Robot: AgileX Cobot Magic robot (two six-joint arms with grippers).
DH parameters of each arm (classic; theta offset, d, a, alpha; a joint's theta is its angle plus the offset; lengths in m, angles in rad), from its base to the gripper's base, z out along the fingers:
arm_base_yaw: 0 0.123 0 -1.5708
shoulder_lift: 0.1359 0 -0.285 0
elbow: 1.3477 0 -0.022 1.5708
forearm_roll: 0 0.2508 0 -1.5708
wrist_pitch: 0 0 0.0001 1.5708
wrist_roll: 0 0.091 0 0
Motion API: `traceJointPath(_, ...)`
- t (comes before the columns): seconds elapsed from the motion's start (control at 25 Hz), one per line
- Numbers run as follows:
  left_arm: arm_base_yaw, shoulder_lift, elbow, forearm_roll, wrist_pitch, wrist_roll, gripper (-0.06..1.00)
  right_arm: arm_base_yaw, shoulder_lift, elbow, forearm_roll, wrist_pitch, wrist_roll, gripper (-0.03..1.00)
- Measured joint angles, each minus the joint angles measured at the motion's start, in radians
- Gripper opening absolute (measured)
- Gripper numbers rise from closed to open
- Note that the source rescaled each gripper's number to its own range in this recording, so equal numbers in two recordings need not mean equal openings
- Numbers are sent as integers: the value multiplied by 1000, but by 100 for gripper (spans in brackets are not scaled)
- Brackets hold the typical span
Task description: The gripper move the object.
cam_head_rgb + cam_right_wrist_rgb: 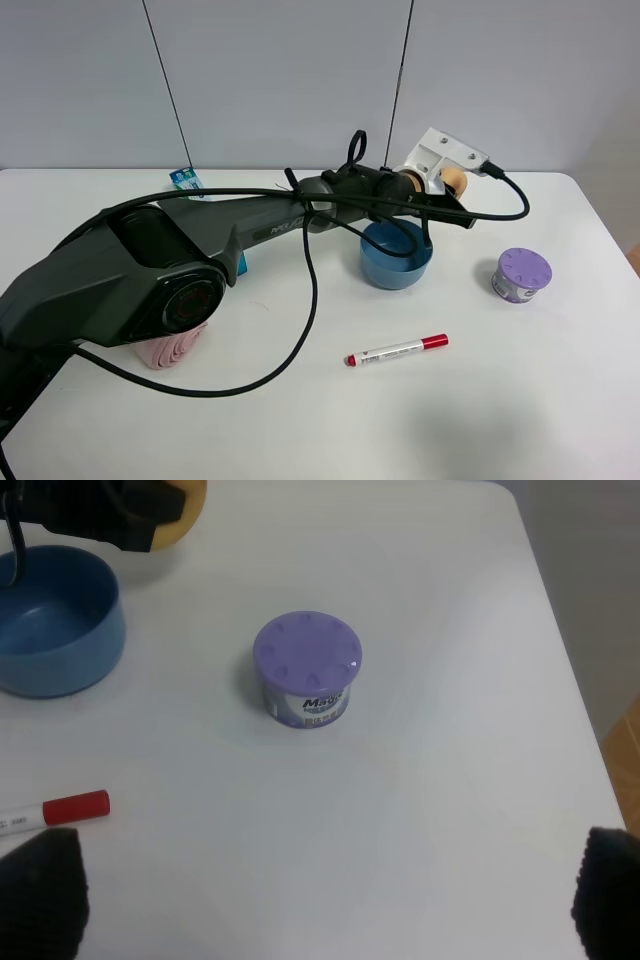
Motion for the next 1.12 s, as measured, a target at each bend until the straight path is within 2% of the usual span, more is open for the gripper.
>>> traceJointPath(0.08, 0, 0, 0, 0, 0, 0, 13, 0, 0, 0, 0, 0, 0, 100)
traceJointPath(0.2, 0, 0, 0, 0, 2, 0, 36, 0, 0, 0, 0, 0, 0, 100)
traceJointPath(0.28, 0, 0, 0, 0, 3, 0, 44, 0, 0, 0, 0, 0, 0, 100)
traceJointPath(0.52, 0, 0, 0, 0, 5, 0, 51, 0, 0, 0, 0, 0, 0, 100)
traceJointPath(0.72, 0, 0, -2, 0, 5, 0, 65, 0, 0, 0, 0, 0, 0, 100)
traceJointPath(1.0, 0, 0, -9, 1, 24, 0, 67, 0, 0, 0, 0, 0, 0, 100)
traceJointPath(1.12, 0, -10, -9, 1, 59, 0, 76, 0, 0, 0, 0, 0, 0, 100)
